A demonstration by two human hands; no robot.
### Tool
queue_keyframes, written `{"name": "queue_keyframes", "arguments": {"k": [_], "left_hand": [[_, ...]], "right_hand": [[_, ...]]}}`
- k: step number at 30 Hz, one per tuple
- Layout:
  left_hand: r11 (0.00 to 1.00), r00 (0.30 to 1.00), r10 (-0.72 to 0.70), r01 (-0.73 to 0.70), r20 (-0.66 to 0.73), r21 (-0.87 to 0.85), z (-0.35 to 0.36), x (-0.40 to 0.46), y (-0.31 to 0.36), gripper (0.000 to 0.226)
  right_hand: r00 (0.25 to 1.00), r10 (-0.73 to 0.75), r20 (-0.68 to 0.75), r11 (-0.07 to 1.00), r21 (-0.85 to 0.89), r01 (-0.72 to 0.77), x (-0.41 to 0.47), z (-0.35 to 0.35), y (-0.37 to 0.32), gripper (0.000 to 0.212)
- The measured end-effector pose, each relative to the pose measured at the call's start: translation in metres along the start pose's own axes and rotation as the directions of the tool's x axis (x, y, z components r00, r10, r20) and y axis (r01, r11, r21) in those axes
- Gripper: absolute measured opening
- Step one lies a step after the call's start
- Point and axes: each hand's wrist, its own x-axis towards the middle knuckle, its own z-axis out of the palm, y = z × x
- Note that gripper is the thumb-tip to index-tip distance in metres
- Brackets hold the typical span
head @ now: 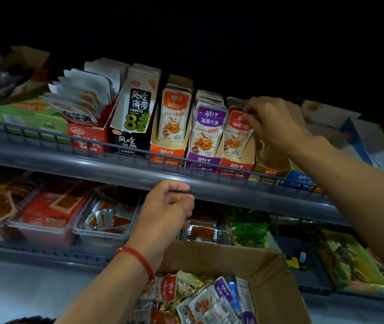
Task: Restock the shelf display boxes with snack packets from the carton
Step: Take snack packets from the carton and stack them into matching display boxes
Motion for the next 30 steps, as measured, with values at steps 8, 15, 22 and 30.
{"name": "queue_keyframes", "arguments": {"k": [8,15,22,30], "left_hand": [[1.0,1.0,-0.001,0.001,0.005,0.015,-0.002,0.0,0.0,0.02],[0.998,1.0,-0.002,0.001,0.018,0.068,-0.003,-0.002,-0.004,0.018],[0.963,0.991,-0.057,0.022,0.119,0.269,0.012,-0.008,-0.024,0.012],[0.826,0.928,-0.272,0.089,0.254,0.556,0.051,-0.012,-0.105,0.008]], "right_hand": [[0.997,0.069,-0.027,0.995,0.069,-0.067,0.002,0.012,0.006,0.031],[0.996,0.061,-0.06,0.992,0.118,-0.053,-0.014,0.008,0.01,0.032],[0.983,0.069,-0.172,0.946,0.324,-0.01,-0.088,-0.008,-0.006,0.024],[0.952,0.095,0.29,0.795,0.554,-0.248,-0.213,0.031,-0.036,0.019]]}}
